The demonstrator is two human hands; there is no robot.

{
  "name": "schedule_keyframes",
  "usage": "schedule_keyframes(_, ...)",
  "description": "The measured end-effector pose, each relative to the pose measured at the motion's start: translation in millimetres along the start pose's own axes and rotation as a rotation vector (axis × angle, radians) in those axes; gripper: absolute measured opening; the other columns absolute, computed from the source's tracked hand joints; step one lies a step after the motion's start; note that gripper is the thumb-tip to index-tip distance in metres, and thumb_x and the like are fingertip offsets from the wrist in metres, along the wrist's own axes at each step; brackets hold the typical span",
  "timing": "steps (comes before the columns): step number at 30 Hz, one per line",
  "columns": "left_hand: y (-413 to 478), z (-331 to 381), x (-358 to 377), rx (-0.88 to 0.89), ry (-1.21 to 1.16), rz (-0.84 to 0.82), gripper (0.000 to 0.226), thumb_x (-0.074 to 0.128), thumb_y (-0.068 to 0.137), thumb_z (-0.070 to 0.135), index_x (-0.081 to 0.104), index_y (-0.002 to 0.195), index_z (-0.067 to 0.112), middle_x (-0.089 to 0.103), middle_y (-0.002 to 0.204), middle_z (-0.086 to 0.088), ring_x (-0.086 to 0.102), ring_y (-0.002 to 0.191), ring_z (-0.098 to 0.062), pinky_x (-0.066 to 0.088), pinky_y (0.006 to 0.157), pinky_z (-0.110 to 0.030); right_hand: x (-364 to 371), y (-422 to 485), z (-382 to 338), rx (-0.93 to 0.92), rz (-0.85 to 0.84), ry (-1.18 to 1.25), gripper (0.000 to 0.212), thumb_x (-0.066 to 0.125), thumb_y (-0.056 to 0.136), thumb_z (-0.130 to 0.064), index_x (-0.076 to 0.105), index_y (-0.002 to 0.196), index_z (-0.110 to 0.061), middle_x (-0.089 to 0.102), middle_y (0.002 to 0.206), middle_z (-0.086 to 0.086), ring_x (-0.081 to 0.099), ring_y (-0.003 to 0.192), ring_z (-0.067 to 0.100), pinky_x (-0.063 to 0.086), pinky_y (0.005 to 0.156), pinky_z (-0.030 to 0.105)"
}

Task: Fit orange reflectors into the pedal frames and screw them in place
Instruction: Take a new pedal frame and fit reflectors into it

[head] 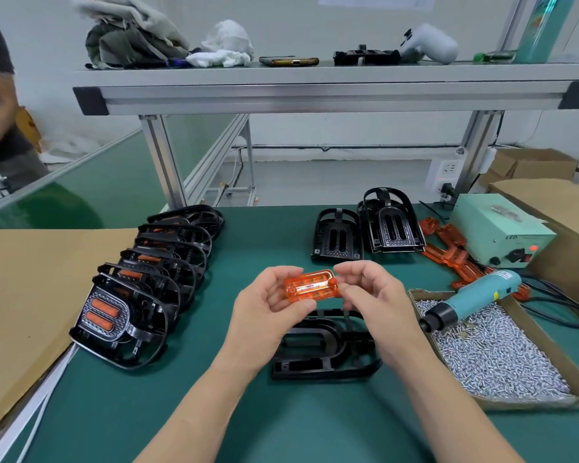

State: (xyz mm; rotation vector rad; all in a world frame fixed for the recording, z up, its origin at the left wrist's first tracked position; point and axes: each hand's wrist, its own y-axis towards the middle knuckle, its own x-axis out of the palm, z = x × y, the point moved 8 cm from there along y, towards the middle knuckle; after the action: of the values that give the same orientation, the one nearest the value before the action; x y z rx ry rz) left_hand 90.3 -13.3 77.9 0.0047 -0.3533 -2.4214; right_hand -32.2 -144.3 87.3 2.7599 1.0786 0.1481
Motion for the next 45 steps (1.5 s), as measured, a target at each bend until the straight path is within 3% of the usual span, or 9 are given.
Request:
schedule_keyframes(6,-3,-1,1,0.01,0.072,0.035,0.041,0.082,0.076,0.003,0.066,0.11,0.021,0.076,0.104,0.003,0.072,0.097,-0.013,0.052,0.084,-0.016,3,-1,8,0.055,-0.01,0.001,0.021,0.059,0.092,0.01,0.068,0.103,-0.006,0.073,0.077,-0.005,0.062,0.062,0.001,0.049,0.059,0.018)
schedule_keyframes(13,-3,-3,-2,-0.004,0.074,-0.002,0.041,0.082,0.074,0.011,0.066,0.11,0.023,0.075,0.105,0.003,0.072,0.096,-0.013,0.052,0.083,-0.017,4,-2,8,0.065,-0.041,-0.032,0.029,0.06,0.092,0.008,0.067,0.107,-0.016,0.073,0.08,0.0,0.067,0.071,0.007,0.049,0.06,0.018)
schedule_keyframes(18,-1,-11,-7,-0.038,0.1,-0.022,0.046,0.083,0.07,0.017,0.063,0.11,0.027,0.074,0.109,0.0,0.071,0.098,-0.015,0.052,0.086,-0.02,7,-3,5,0.018,-0.081,-0.126,0.025,0.066,0.088,0.008,0.072,0.095,-0.015,0.073,0.079,0.002,0.065,0.07,0.006,0.048,0.061,0.016)
schedule_keyframes(22,-2,-14,-9,-0.03,0.221,-0.089,0.039,0.083,0.071,0.025,0.065,0.102,0.04,0.074,0.107,0.005,0.07,0.098,-0.014,0.053,0.089,-0.025,3,0,8,0.03,-0.096,-0.357,0.019,0.075,0.085,-0.001,0.073,0.088,-0.019,0.074,0.081,0.001,0.066,0.071,0.009,0.05,0.069,0.022)
schedule_keyframes(26,-2,-12,-18,0.053,0.565,-0.059,0.039,0.08,0.07,0.04,0.065,0.105,0.044,0.065,0.11,0.021,0.059,0.111,-0.005,0.039,0.091,-0.012,5,-2,9,-0.026,-0.112,-0.685,0.012,0.078,0.084,-0.014,0.073,0.085,-0.025,0.071,0.079,-0.011,0.064,0.074,0.003,0.049,0.074,0.018)
schedule_keyframes(32,-8,-28,-24,-0.064,0.684,-0.145,0.03,0.082,0.08,0.032,0.068,0.104,0.044,0.057,0.11,0.021,0.048,0.116,0.002,0.031,0.096,-0.011,15,-9,20,-0.041,-0.224,-1.004,0.003,0.072,0.089,-0.028,0.072,0.092,-0.029,0.063,0.092,-0.011,0.058,0.089,0.01,0.042,0.078,0.027)
schedule_keyframes(35,-9,-27,-40,-0.084,0.608,-0.06,0.023,0.069,0.091,0.021,0.073,0.097,0.042,0.064,0.1,0.022,0.057,0.101,0.002,0.039,0.088,-0.012,18,-12,24,-0.018,-0.264,-1.111,0.007,0.068,0.091,-0.033,0.072,0.097,-0.03,0.066,0.101,-0.011,0.061,0.097,0.015,0.046,0.083,0.03)
schedule_keyframes(38,-8,-27,-53,-0.131,0.598,0.012,0.029,0.069,0.09,0.012,0.075,0.084,0.039,0.067,0.092,0.01,0.059,0.081,-0.003,0.042,0.076,-0.016,24,-13,24,-0.03,-0.25,-1.17,0.009,0.065,0.093,-0.035,0.072,0.099,-0.032,0.068,0.104,-0.01,0.061,0.099,0.017,0.045,0.081,0.032)
schedule_keyframes(45,-10,-37,-43,-0.19,0.665,-0.097,0.021,0.073,0.087,0.015,0.077,0.083,0.035,0.067,0.088,0.005,0.061,0.083,-0.007,0.044,0.075,-0.016,25,-11,24,-0.013,-0.228,-1.186,0.011,0.065,0.093,-0.036,0.073,0.1,-0.032,0.07,0.105,-0.01,0.062,0.1,0.018,0.043,0.077,0.03)
